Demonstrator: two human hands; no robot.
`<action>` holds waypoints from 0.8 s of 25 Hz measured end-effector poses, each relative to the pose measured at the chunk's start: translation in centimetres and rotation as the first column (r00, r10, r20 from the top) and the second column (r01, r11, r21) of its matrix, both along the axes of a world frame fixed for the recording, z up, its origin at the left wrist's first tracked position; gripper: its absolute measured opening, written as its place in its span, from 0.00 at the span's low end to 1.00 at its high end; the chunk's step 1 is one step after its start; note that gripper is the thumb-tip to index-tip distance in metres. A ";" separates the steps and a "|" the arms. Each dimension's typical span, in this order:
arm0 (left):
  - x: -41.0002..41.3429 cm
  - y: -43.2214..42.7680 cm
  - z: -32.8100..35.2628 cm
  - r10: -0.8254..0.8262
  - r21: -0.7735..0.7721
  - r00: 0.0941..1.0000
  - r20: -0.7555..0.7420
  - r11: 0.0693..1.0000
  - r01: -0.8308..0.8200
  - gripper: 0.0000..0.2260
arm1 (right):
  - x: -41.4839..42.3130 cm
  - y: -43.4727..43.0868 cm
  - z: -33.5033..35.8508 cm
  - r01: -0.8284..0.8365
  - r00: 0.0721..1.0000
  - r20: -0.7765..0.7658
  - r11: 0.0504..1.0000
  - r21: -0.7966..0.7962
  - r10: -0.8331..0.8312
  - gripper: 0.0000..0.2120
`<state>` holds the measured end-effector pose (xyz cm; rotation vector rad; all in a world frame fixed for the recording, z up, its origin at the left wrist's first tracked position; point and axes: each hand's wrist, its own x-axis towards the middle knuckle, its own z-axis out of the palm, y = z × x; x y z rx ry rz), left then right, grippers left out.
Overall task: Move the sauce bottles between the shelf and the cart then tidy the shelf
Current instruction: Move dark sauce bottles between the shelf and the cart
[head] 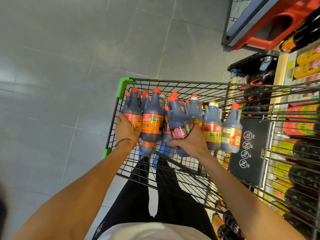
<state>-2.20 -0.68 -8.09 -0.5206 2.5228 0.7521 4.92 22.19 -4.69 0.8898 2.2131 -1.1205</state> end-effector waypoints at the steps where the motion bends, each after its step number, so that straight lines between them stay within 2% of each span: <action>1: -0.1 -0.2 0.0 0.000 0.013 1.000 0.015 1.000 -0.001 0.43 | 0.1 0.0 -0.1 0.004 1.000 -0.007 1.000 0.001 -0.004 0.48; 7: 0.3 -0.7 0.2 0.003 0.034 1.000 -0.003 0.999 -0.003 0.45 | 0.1 0.3 -0.6 -0.044 0.999 -0.023 0.999 0.011 0.045 0.47; 12: 0.1 -1.2 0.7 -0.005 -0.054 0.999 -0.043 0.999 0.003 0.40 | 0.0 0.6 -0.5 -0.073 0.996 -0.053 0.997 0.009 0.074 0.44; 16: 0.4 -1.6 1.9 -0.018 -0.112 1.000 -0.023 0.994 0.015 0.33 | 0.3 0.5 -0.5 -0.033 0.996 -0.085 0.999 -0.004 0.033 0.44; 20: 1.2 -1.6 3.2 0.009 -0.103 1.000 -0.029 0.995 -0.012 0.33 | 0.8 0.3 0.0 0.016 0.993 -0.119 0.998 -0.066 -0.024 0.43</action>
